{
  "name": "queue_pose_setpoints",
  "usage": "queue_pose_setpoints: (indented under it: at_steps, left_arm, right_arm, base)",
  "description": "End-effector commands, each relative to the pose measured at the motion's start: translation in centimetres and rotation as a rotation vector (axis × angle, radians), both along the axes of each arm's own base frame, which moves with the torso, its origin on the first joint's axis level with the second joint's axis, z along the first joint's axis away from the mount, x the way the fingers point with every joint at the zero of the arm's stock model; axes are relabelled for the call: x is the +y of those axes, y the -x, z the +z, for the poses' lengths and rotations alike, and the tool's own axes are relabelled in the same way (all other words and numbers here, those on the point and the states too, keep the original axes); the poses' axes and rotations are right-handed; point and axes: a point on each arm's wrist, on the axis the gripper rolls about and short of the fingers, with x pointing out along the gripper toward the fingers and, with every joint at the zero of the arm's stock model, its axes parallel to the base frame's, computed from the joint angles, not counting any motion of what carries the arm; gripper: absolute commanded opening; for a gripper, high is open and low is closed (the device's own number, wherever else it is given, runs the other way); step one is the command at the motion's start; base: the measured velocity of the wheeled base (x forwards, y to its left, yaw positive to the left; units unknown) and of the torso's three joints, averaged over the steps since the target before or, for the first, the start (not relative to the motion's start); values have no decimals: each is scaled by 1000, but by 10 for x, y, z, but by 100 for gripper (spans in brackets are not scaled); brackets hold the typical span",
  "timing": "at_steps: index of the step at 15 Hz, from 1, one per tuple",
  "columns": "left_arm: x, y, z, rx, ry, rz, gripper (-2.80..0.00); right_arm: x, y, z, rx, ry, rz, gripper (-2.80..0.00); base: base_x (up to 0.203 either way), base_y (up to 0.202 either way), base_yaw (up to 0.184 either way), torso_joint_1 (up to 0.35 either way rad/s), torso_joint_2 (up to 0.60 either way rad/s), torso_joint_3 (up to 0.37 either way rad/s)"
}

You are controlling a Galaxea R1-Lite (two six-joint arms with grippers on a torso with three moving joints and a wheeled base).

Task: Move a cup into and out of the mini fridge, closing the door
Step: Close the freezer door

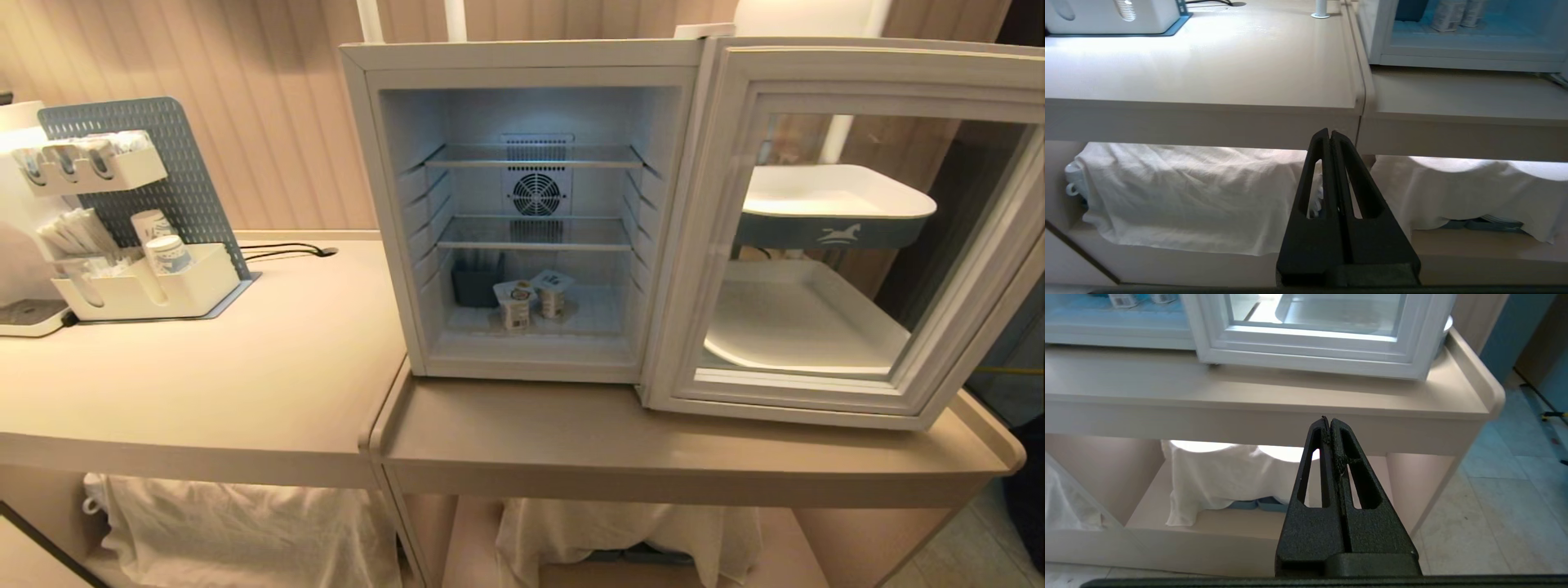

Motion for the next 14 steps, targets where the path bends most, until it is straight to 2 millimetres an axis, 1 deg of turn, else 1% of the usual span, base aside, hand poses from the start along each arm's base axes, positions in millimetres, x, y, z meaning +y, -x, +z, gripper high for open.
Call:
queue_pose_setpoints:
  at_steps: [1,12,14]
  left_arm:
    - [0,0,0,2,0,0,-280]
    - [0,0,0,0,-1,0,-280]
    - [0,0,0,1,0,0,-280]
  right_arm:
    - [0,0,0,1,0,1,-280]
    - [0,0,0,0,0,1,-280]
    - [0,0,0,1,0,1,-280]
  base:
    - [0,0,0,0,0,0]
    - [0,0,0,0,0,0]
    - [-1,-102,-3,2,8,1]
